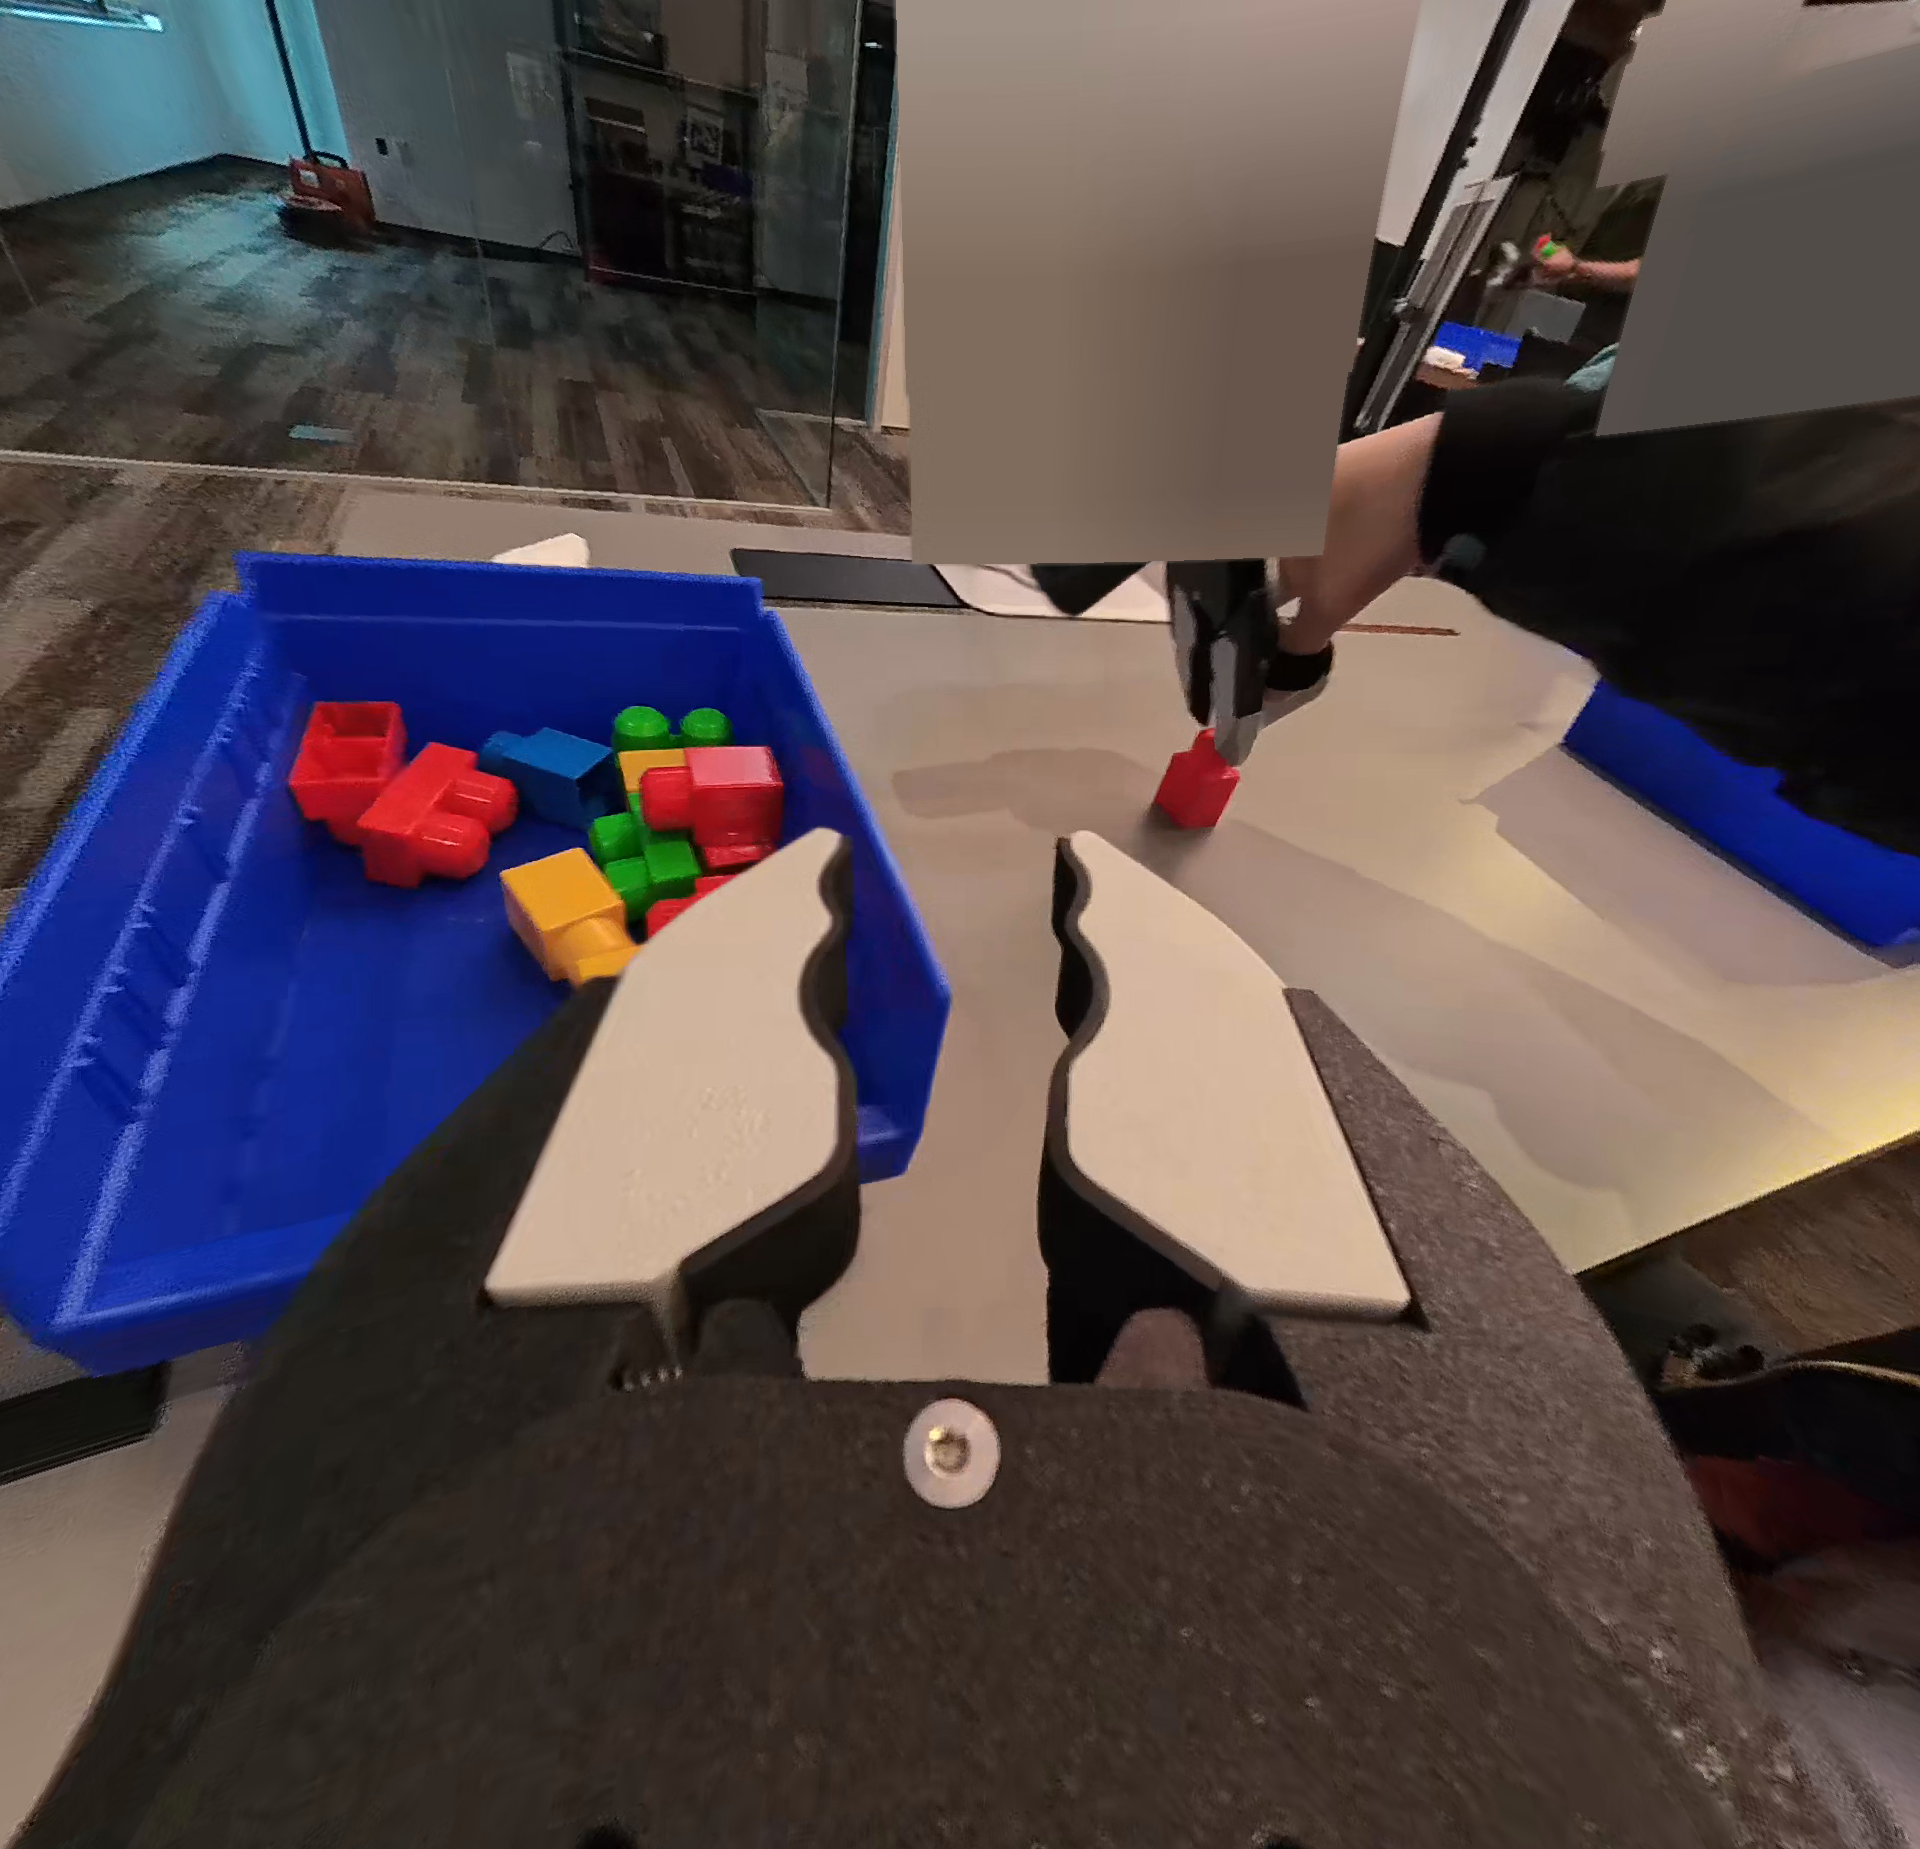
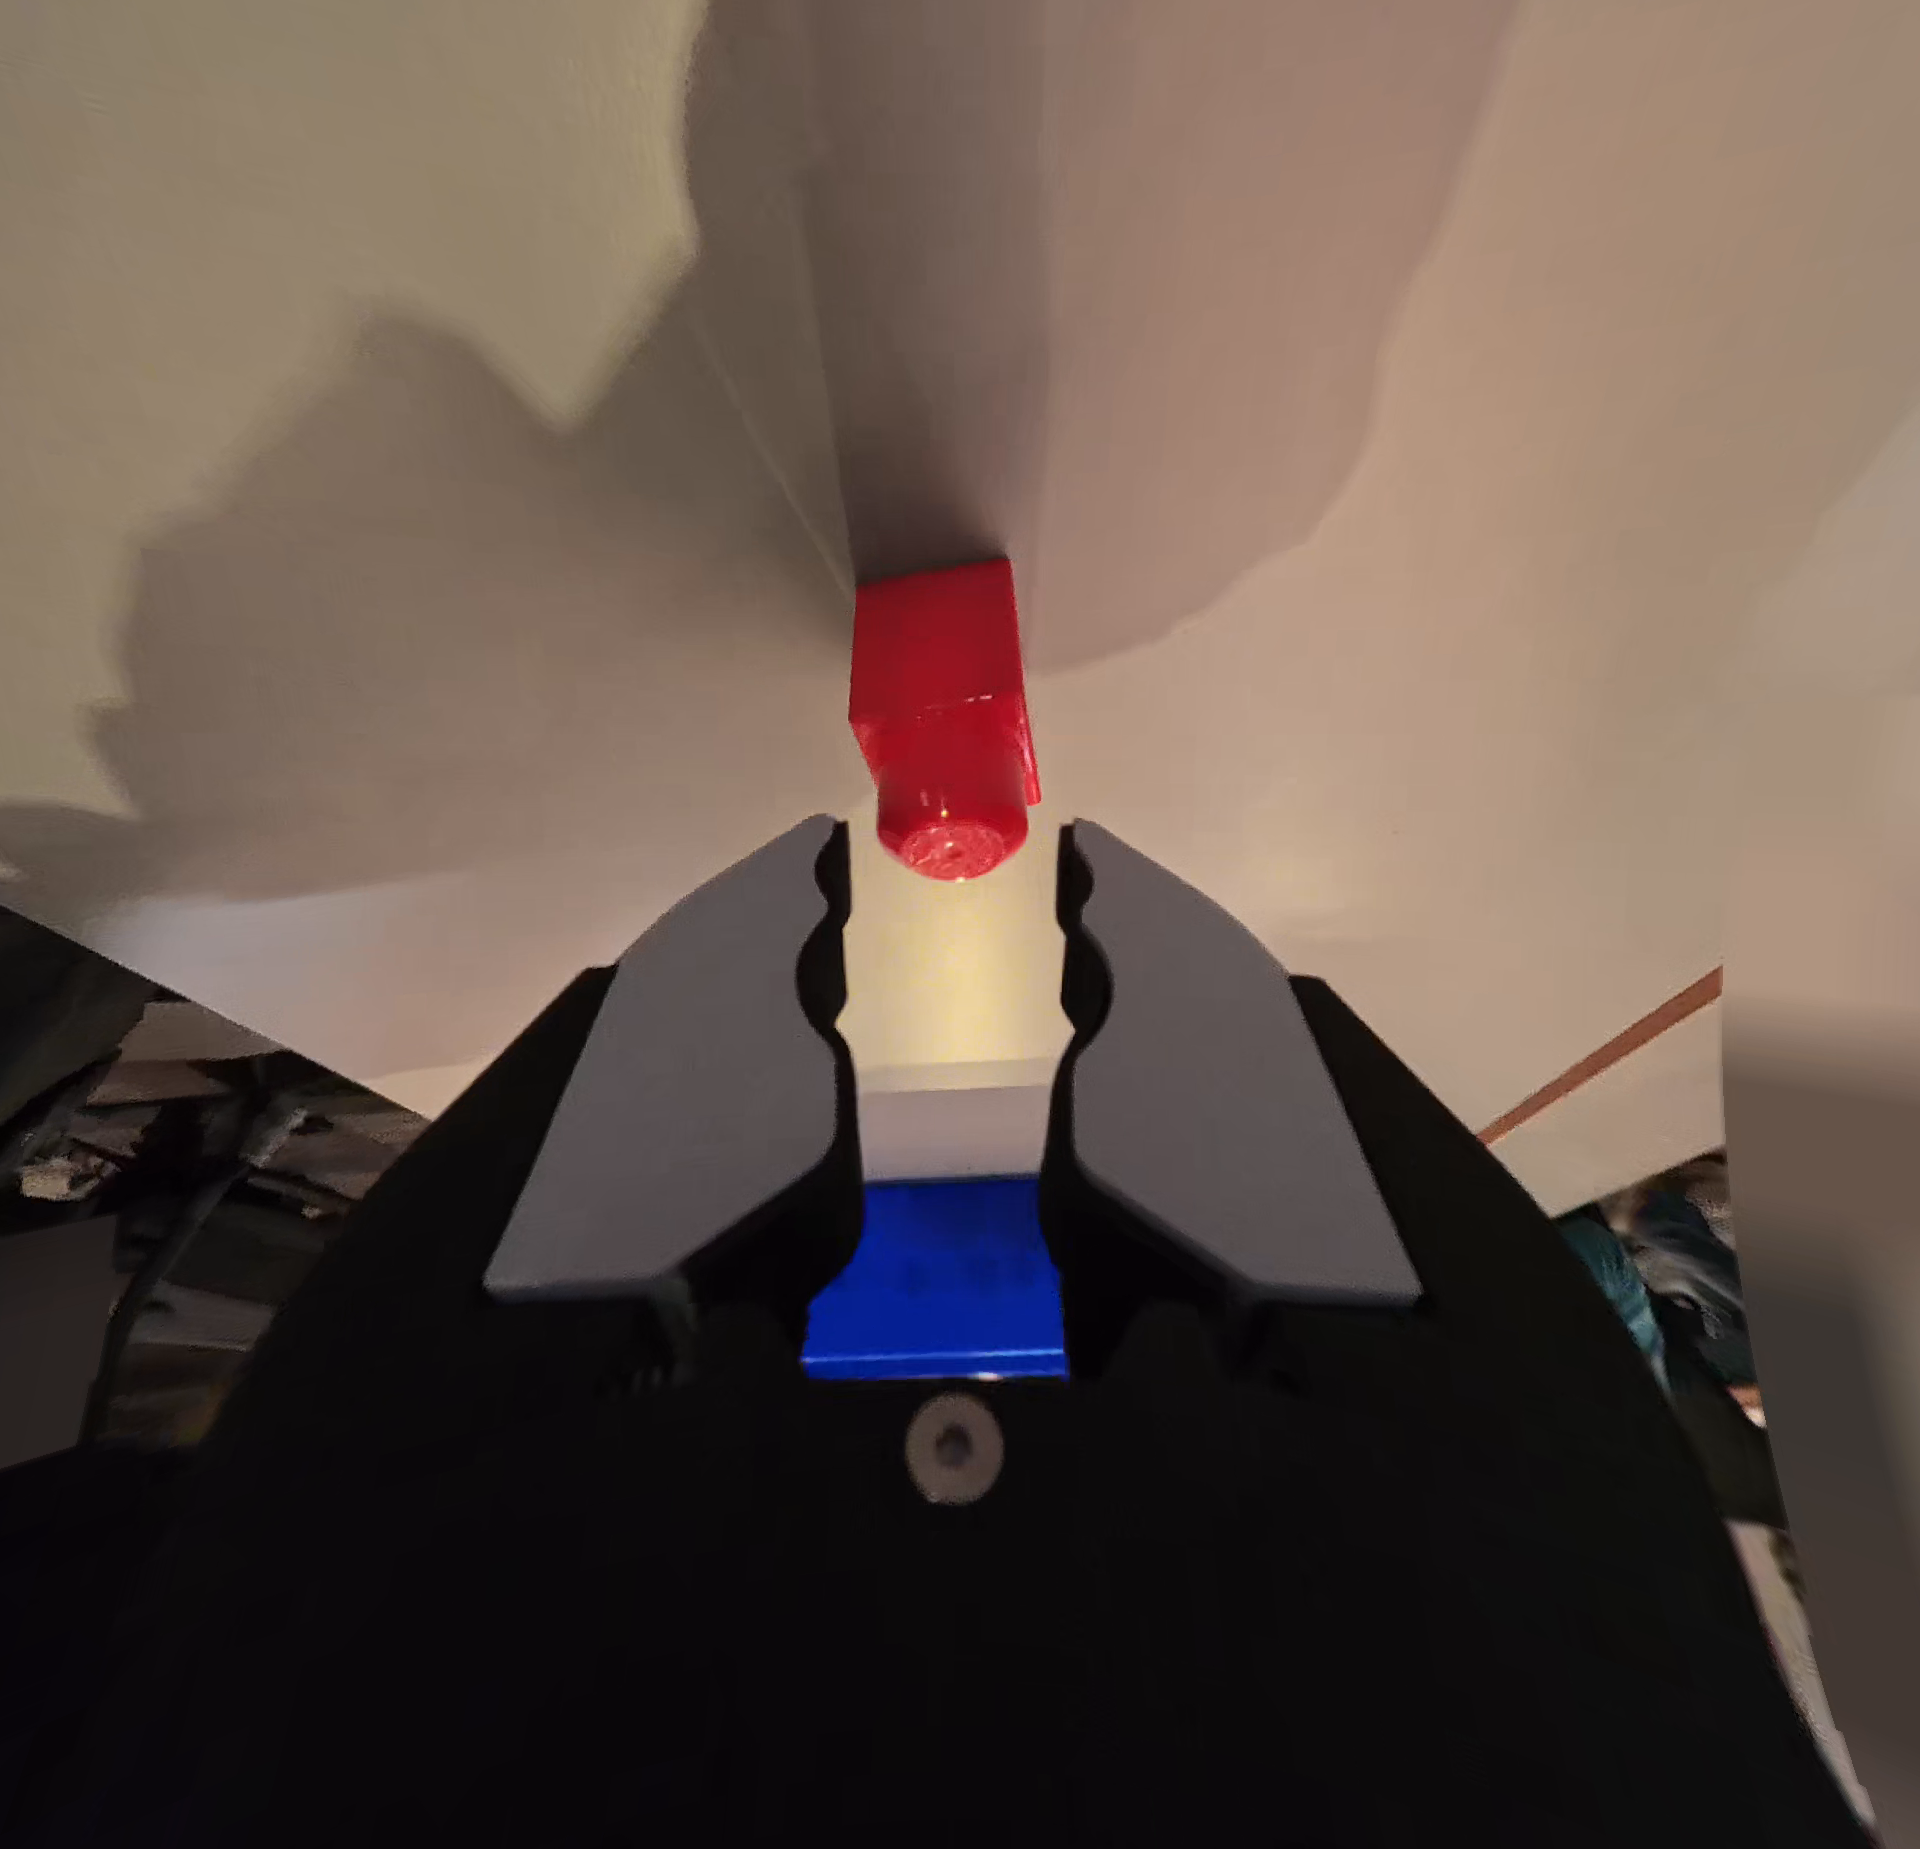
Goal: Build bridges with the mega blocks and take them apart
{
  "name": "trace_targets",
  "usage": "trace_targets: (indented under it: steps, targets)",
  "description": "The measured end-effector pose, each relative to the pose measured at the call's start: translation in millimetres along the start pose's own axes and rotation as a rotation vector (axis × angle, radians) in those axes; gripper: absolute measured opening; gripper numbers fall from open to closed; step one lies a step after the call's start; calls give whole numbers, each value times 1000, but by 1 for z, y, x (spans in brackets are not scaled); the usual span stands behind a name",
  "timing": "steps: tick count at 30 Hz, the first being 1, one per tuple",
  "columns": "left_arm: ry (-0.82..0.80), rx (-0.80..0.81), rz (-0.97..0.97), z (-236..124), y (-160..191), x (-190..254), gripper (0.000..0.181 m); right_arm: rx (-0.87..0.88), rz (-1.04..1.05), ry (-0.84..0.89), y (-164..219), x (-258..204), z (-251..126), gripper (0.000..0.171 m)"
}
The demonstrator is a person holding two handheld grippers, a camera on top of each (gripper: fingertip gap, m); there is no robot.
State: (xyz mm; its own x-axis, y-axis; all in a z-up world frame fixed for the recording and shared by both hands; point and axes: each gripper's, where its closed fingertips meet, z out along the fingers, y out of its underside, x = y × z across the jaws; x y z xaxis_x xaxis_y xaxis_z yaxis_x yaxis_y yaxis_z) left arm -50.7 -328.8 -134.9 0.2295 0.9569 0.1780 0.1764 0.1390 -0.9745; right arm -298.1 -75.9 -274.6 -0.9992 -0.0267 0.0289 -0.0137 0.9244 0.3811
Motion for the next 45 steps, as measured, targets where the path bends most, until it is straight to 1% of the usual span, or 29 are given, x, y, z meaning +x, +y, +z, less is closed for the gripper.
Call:
trace_targets:
  steps: [1,4,7,9,11,13,14,16,19,20,22,25,27,33,37,39,41,42,43,45]
  targets:
    - [-14,-9,11,0,0,-5,41,23,9,-6,0,-1,-3,39]
    - [-36,-72,76,6,1,-24,43,115,34,14,2,4,-17,41]
    - [-61,-248,144,28,12,-45,44,275,55,23,8,5,-36,41]
    - [6,-400,201,45,27,-46,41,458,47,20,9,0,-53,39]
    - [-45,-527,125,61,41,-64,41,651,45,56,15,-4,-71,37]
    - [-10,-544,-48,81,46,-65,37,806,42,102,27,-10,-83,36]
    - [8,-560,-145,89,48,-65,31,850,43,122,35,-14,-84,36]
    - [45,-597,-257,99,50,-61,29,875,42,170,53,-21,-79,36]
    - [-4,-743,-300,99,56,-68,41,865,15,211,74,-34,-66,36]
    - [-44,-790,-306,97,58,-74,45,878,2,214,77,-39,-64,36]
    - [-59,-891,-387,93,63,-73,53,910,-18,210,81,-48,-63,36]
    - [-92,-947,-462,97,68,-69,55,953,-52,215,81,-57,-62,36]
    - [-158,-967,-428,101,75,-76,57,982,-73,208,79,-63,-61,36]
    - [-251,-1082,-378,103,102,-74,61,987,-107,205,92,-71,-52,35]
    - [-316,-1109,-347,104,111,-78,52,1000,-107,207,102,-70,-47,34]
    - [-335,-1137,-307,100,118,-81,41,1012,-107,198,105,-71,-45,33]
    - [-336,-1128,-283,99,119,-81,38,1021,-104,202,108,-72,-43,33]
    - [-328,-1121,-262,99,115,-82,39,1025,-103,205,109,-72,-43,32]
    - [-317,-1077,-240,102,105,-83,39,1029,-101,209,110,-71,-44,32]
    - [-273,-932,-229,108,71,-80,38,1048,-98,217,111,-71,-50,31]
